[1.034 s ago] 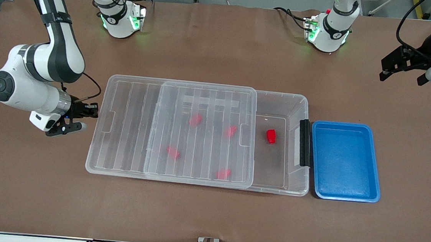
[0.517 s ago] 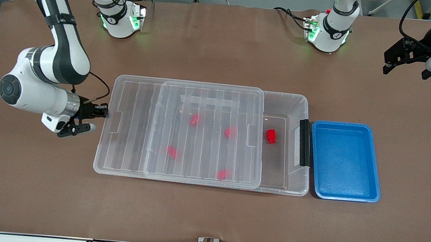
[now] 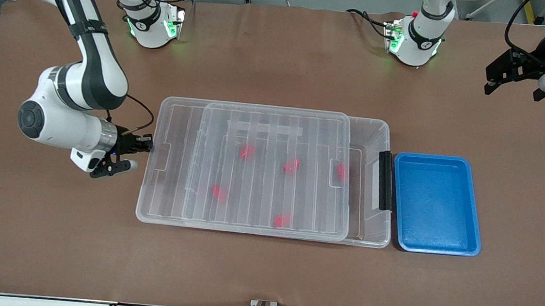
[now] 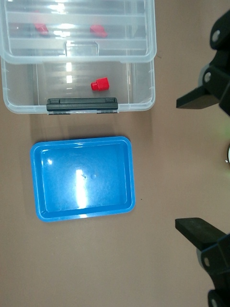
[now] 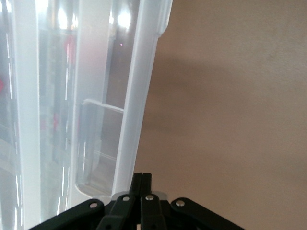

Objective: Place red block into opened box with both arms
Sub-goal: 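Slide the clear lid back over the box with the right gripper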

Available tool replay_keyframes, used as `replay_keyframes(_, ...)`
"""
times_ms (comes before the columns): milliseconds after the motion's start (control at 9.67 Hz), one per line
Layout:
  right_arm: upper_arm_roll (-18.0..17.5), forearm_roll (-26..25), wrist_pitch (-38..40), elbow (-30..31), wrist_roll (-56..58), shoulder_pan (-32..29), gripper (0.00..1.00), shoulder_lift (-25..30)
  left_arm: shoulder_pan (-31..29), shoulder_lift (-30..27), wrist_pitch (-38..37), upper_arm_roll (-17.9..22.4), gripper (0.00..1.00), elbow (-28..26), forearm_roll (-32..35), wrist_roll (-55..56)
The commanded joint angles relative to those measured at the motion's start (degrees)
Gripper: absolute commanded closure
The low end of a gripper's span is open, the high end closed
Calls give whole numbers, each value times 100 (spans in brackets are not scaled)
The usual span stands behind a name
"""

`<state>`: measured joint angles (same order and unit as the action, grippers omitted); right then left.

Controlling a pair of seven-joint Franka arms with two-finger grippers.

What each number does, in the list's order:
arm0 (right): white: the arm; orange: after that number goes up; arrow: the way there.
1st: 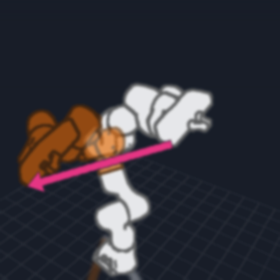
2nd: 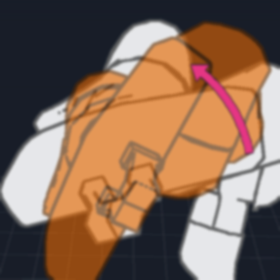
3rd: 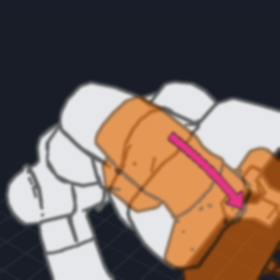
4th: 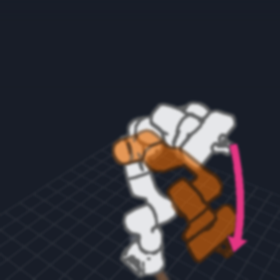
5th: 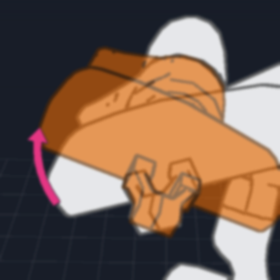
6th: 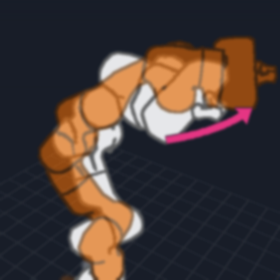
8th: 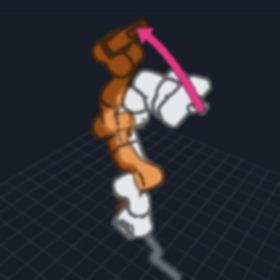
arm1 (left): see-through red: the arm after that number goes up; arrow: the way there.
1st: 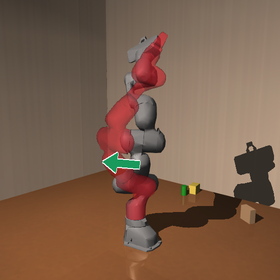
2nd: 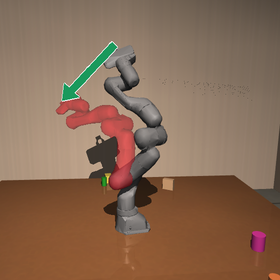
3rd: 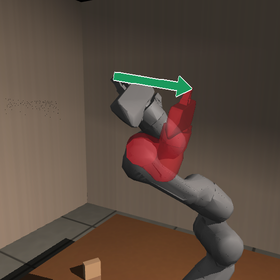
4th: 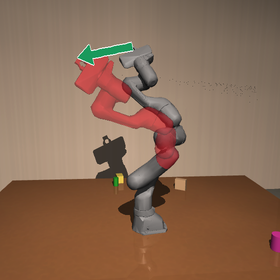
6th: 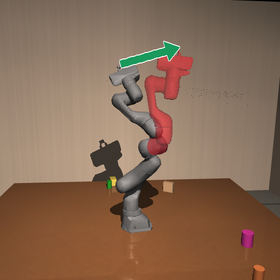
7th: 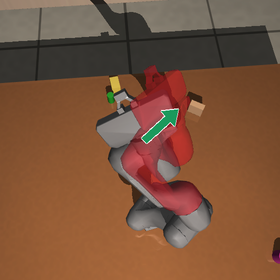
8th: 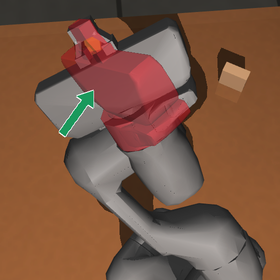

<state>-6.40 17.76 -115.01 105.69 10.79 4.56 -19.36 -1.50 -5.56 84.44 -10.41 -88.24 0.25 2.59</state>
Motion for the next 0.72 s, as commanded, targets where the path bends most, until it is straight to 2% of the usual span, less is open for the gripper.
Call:
replay_keyframes(0, -247, 123, -13, -311, -349, 1, 100, -260, 54, 134, 151, -22, 0, -158, 89, 39)
replay_keyframes(621, -476, 281, -83, -645, -674, 63, 100, -506, 45, 126, 169, -31, 0, -158, 80, 48)
